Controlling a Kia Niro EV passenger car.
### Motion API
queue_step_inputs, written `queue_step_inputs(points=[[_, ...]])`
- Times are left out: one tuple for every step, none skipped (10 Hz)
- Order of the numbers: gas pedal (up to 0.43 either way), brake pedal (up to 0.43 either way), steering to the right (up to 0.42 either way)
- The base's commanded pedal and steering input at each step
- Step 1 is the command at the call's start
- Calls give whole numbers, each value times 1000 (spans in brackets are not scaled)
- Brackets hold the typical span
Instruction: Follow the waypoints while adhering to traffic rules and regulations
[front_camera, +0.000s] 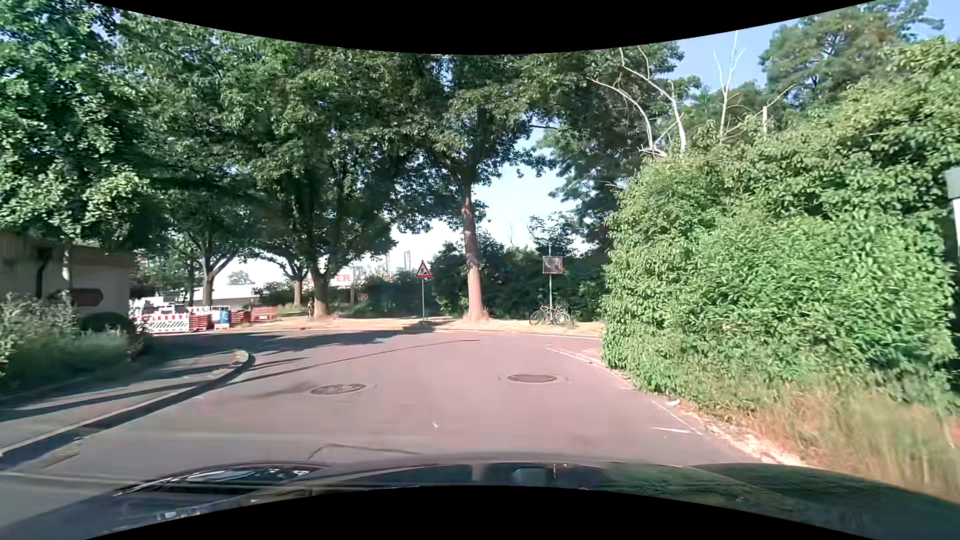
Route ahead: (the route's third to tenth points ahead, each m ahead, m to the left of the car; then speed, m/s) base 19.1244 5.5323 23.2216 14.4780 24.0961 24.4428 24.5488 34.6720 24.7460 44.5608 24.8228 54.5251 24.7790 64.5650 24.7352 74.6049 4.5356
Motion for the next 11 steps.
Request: queue_step_inputs(points=[[0,0,4],[0,0,4],[0,0,3],[0,0,4],[0,18,3],[0,91,3],[0,146,0],[0,177,0],[0,189,0],[0,177,-1],[0,152,-6]])
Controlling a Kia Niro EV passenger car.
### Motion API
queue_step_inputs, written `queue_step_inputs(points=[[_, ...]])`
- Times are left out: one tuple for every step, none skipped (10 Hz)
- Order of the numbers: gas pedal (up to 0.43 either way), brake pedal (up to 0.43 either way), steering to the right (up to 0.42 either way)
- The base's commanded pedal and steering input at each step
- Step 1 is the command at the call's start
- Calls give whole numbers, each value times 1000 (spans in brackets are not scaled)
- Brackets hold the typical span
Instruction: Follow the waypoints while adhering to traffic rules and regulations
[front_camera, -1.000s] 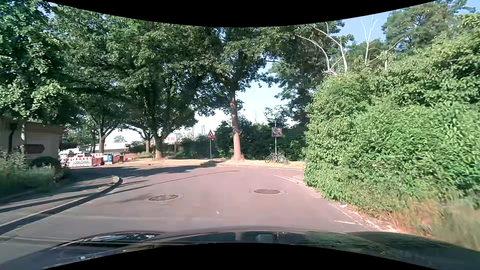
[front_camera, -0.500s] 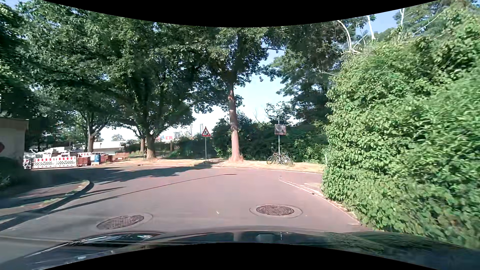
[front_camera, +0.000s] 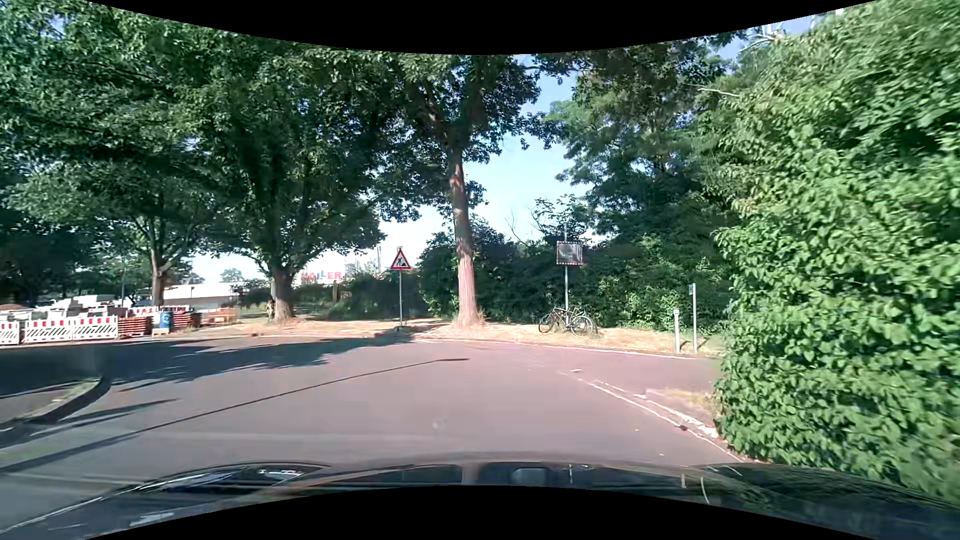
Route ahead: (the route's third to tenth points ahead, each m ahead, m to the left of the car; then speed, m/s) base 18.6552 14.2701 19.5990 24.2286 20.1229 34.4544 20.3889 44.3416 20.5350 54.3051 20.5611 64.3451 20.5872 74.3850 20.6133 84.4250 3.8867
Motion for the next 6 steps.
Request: queue_step_inputs(points=[[0,104,-9],[0,98,-9],[0,91,-12],[0,85,-13],[0,55,-18],[0,18,-34]])
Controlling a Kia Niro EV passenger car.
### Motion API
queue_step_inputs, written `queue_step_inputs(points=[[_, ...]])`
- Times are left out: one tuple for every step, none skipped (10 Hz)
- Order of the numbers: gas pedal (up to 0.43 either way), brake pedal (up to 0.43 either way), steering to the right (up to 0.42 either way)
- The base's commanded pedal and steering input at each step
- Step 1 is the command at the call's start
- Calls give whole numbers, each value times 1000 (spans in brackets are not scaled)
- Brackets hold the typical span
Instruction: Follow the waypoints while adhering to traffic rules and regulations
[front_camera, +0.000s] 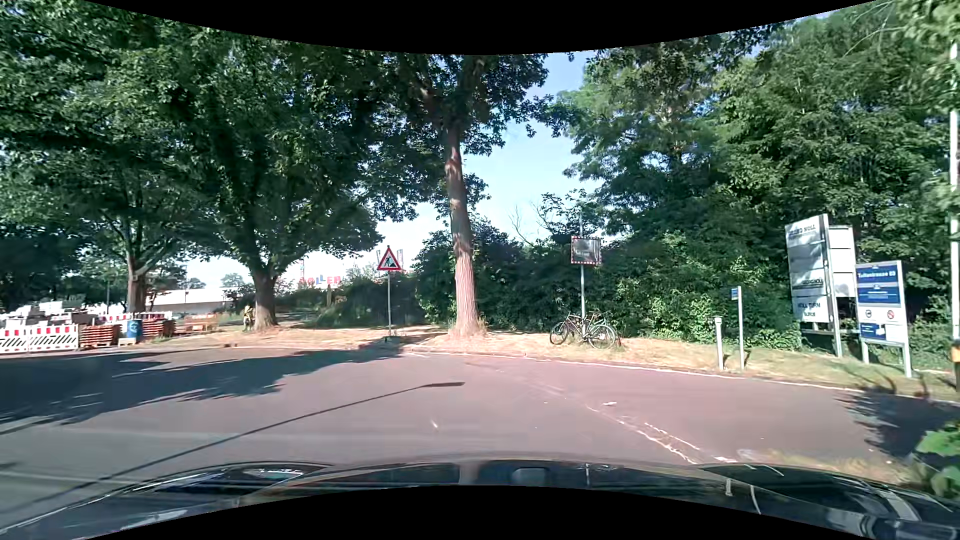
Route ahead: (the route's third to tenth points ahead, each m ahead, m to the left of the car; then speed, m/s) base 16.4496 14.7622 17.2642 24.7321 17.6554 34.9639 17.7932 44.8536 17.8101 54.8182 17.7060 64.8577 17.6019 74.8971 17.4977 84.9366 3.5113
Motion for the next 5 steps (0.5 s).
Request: queue_step_inputs(points=[[0,0,-57],[0,0,-85],[0,0,-107],[0,0,-134],[0,0,-159]])
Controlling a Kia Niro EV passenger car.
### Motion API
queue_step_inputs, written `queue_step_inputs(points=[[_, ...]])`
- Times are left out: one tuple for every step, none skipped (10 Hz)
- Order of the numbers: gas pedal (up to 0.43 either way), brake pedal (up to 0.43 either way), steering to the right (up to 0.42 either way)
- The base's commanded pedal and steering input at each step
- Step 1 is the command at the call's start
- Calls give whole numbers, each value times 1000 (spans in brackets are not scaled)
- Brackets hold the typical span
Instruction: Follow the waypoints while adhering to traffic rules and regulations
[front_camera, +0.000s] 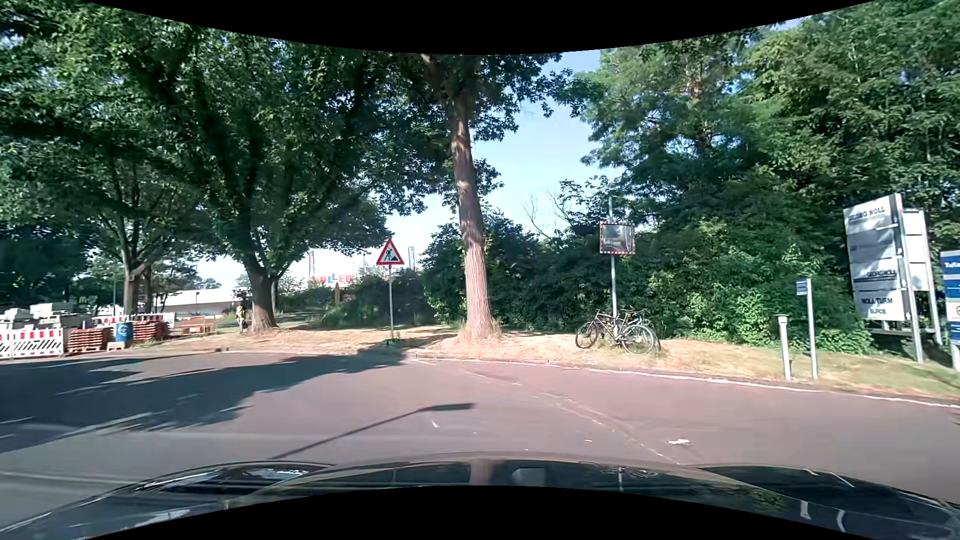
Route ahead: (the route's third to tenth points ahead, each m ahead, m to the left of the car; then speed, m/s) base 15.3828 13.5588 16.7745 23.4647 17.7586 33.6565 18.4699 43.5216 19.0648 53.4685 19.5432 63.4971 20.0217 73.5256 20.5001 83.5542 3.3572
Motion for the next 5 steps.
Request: queue_step_inputs(points=[[0,0,-181],[28,0,-207],[67,0,-229],[79,0,-246],[79,0,-264]])
